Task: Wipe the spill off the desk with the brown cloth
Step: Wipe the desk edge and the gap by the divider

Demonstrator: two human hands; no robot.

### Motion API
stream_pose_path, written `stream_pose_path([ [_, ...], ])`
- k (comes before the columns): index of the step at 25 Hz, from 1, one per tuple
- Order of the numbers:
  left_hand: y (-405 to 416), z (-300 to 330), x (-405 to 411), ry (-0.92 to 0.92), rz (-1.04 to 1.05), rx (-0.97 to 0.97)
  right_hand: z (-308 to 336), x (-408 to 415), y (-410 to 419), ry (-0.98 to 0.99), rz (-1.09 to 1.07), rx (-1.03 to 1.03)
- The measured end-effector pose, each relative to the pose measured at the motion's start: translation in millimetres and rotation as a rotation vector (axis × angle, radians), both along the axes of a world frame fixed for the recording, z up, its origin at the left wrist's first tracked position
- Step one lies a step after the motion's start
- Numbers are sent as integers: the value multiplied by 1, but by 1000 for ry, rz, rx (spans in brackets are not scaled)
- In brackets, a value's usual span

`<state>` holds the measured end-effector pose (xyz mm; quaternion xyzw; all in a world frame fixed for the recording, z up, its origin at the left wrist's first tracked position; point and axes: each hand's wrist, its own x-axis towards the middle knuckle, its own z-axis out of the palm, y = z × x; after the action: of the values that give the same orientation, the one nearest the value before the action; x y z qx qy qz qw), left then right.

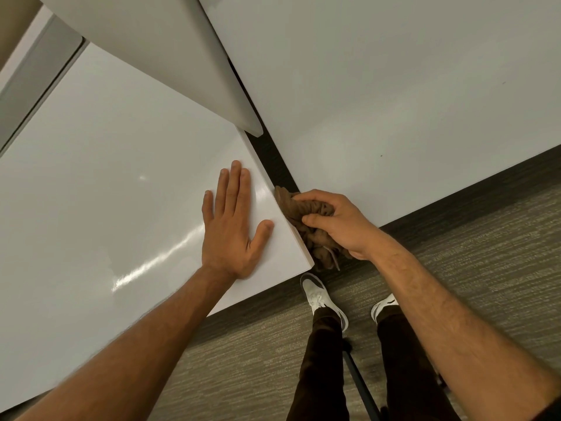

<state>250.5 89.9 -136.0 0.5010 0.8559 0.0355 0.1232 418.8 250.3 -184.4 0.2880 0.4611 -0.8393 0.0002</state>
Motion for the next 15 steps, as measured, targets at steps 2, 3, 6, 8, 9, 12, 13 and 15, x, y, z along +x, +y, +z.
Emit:
stream_pose_path([
  [2,0,-1,-1,2,1,2,-2,12,-4,-12,26,13],
  [3,-1,-1,-1,4,-1,4,-3,18,-5,-16,40,15],
  [6,-1,-1,-1,5,-3,7,-5,38,-7,-21,83,-12],
  [8,-1,-2,0,6,-4,12,-5,50,-6,-16,-19,-108],
  [9,-1,-2,-1,9,-3,14,-6,53,-4,-11,-111,-212],
  [12,0,-1,-1,10,2,5,-1,47,-2,6,-283,-381],
  [13,0,0,0,10,2,3,3,40,-4,-6,-270,-360],
  [15,1,2,0,3,1,2,13,21,-7,-16,-212,-283],
])
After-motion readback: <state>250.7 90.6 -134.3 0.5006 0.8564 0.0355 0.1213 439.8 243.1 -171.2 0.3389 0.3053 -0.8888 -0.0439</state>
